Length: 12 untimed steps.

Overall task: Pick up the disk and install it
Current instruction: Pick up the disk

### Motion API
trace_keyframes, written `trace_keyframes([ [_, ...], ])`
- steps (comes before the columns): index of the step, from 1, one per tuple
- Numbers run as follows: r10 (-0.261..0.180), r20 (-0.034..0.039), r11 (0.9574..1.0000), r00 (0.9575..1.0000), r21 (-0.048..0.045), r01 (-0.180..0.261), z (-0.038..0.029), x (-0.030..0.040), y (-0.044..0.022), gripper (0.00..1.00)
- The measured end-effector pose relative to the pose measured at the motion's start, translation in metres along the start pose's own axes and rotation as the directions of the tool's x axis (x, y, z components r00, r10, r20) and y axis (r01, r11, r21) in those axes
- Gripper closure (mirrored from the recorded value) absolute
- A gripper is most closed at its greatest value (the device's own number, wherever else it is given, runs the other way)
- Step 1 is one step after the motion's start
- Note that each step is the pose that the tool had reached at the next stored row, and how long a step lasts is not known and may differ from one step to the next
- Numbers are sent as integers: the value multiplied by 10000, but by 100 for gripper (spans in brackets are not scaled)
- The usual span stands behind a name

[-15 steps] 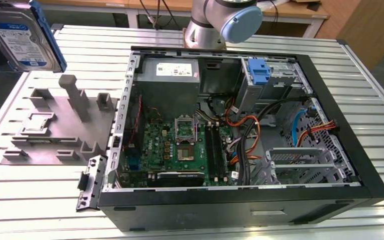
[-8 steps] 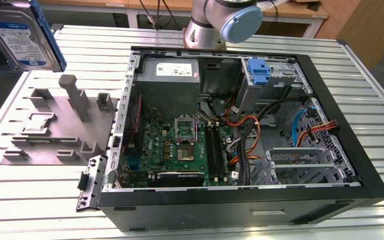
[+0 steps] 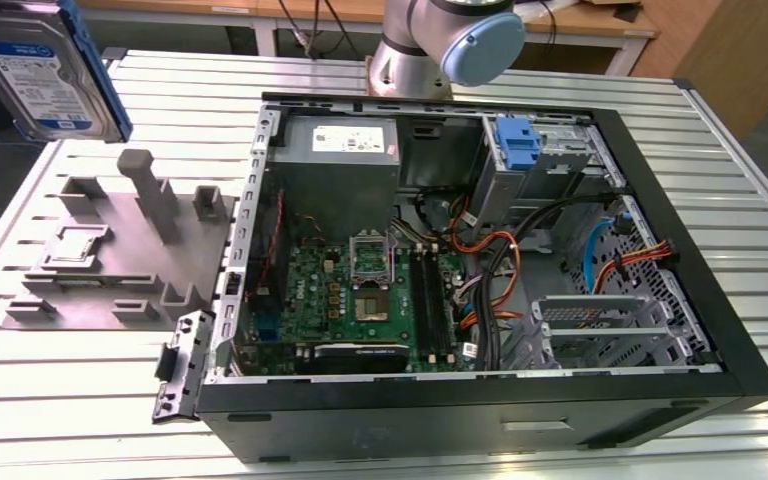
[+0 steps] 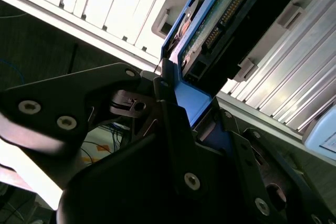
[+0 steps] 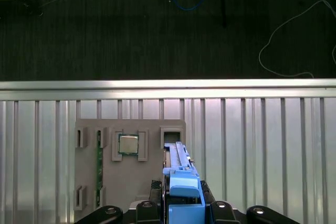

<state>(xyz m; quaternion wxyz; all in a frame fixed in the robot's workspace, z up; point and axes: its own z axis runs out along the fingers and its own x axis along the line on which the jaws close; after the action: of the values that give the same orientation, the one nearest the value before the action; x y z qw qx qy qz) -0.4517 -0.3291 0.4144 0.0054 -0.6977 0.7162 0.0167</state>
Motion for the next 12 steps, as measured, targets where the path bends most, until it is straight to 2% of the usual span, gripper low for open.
trace_keyframes([
  [12,0,0,10000,10000,0,0,-51,-2,1,64],
])
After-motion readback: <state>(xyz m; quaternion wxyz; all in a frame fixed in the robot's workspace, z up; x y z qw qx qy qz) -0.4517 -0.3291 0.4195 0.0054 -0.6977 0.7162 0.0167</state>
